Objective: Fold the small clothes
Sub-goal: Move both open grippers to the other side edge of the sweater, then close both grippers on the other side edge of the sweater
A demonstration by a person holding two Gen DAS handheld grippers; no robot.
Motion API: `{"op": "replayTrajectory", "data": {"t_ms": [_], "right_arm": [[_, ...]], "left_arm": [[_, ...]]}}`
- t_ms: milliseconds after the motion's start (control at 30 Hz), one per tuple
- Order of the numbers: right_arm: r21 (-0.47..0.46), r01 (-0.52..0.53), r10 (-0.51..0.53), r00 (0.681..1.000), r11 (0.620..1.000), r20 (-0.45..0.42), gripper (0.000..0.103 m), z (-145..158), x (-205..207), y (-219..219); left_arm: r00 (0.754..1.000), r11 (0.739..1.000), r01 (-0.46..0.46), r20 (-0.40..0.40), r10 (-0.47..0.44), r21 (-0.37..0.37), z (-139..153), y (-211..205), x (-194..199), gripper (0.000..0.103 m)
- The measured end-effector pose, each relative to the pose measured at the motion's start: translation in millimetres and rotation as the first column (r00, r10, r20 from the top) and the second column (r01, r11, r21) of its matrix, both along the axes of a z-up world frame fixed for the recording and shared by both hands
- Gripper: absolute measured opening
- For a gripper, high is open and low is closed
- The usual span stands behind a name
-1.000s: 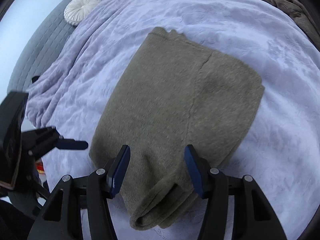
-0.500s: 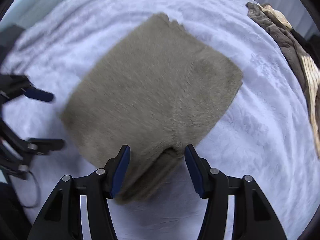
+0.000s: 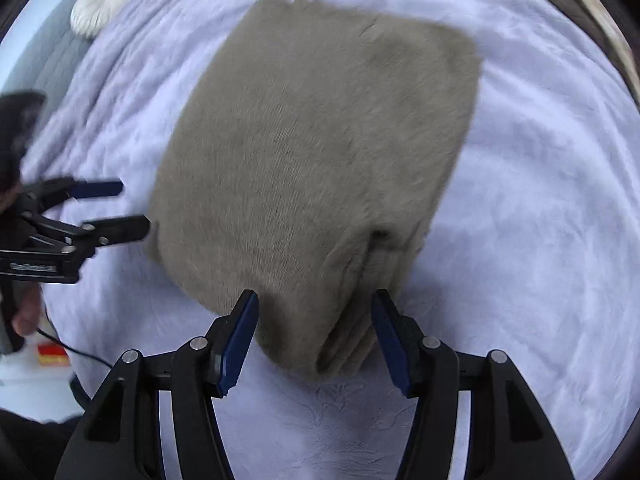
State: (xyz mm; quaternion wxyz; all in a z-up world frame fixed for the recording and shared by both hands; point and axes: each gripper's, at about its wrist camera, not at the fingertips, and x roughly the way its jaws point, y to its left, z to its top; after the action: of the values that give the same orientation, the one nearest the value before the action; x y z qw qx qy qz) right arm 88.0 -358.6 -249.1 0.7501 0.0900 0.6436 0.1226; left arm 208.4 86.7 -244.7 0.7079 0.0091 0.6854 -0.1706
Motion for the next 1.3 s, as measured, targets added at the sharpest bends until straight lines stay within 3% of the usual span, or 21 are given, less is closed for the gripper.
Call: {"op": "replayTrajectory", "data": {"t_ms": [67, 167, 367, 400, 433, 533, 567, 600, 633, 733, 833, 1300], "right_arm": [[-0.011, 0.142, -0.142, 0.99, 0.99, 0.024, 0.076, 5, 14, -24], [0.091, 0.264, -0.265, 0.964, 0.96, 0.005, 0.076, -3, 26, -49], [0.19, 0.37, -0.35, 0.928, 0.91, -0.128, 0.076, -49, 48, -66], [0.225, 0.377, -0.35, 0.925, 0.899, -0.15, 0.076, -58, 51, -65], [0.255, 0.378, -0.343, 0.924, 0.89, -0.171, 0.077, -65, 55, -61], [0.233, 0.352, -0.312, 0.93, 0.906, -0.192, 0.077, -76, 62, -46], [0.239, 0.351, -0.311, 0.931, 0.905, -0.189, 0.072, -78, 65, -44], [0.255, 0.351, -0.309, 0.932, 0.901, -0.189, 0.065, -78, 65, -42], [0.284, 0.356, -0.309, 0.93, 0.89, -0.196, 0.047, -76, 65, -41], [0.272, 0.327, -0.294, 0.943, 0.905, -0.156, 0.038, -64, 66, -32], [0.266, 0.328, -0.302, 0.944, 0.907, -0.134, 0.036, -52, 64, -27], [0.218, 0.254, -0.247, 0.967, 0.942, -0.057, 0.035, 2, 33, -12]], "left_arm": [[0.999, 0.997, -0.033, -0.035, 0.03, -0.069, -2, 1, 21, 0.087], [0.997, 0.991, -0.048, -0.068, 0.04, -0.123, -11, -3, 49, 0.087], [0.985, 0.986, -0.019, -0.171, -0.01, -0.166, -35, -24, 63, 0.087], [0.981, 0.985, -0.024, -0.194, -0.01, -0.17, -42, -33, 64, 0.092], [0.978, 0.983, -0.035, -0.208, -0.003, -0.179, -48, -34, 65, 0.098], [0.98, 0.979, -0.019, -0.196, -0.021, -0.201, -56, -38, 66, 0.095], [0.981, 0.977, -0.009, -0.189, -0.032, -0.213, -56, -41, 65, 0.086], [0.979, 0.969, 0.003, -0.196, -0.053, -0.246, -55, -44, 65, 0.071], [0.98, 0.968, 0.009, -0.192, -0.058, -0.249, -53, -43, 64, 0.064], [0.981, 0.965, 0.033, -0.174, -0.08, -0.259, -45, -39, 62, 0.05], [0.985, 0.968, 0.043, -0.151, -0.082, -0.247, -33, -38, 57, 0.046], [0.988, 0.98, 0.109, -0.087, -0.124, -0.164, 10, -39, 11, 0.045]]}}
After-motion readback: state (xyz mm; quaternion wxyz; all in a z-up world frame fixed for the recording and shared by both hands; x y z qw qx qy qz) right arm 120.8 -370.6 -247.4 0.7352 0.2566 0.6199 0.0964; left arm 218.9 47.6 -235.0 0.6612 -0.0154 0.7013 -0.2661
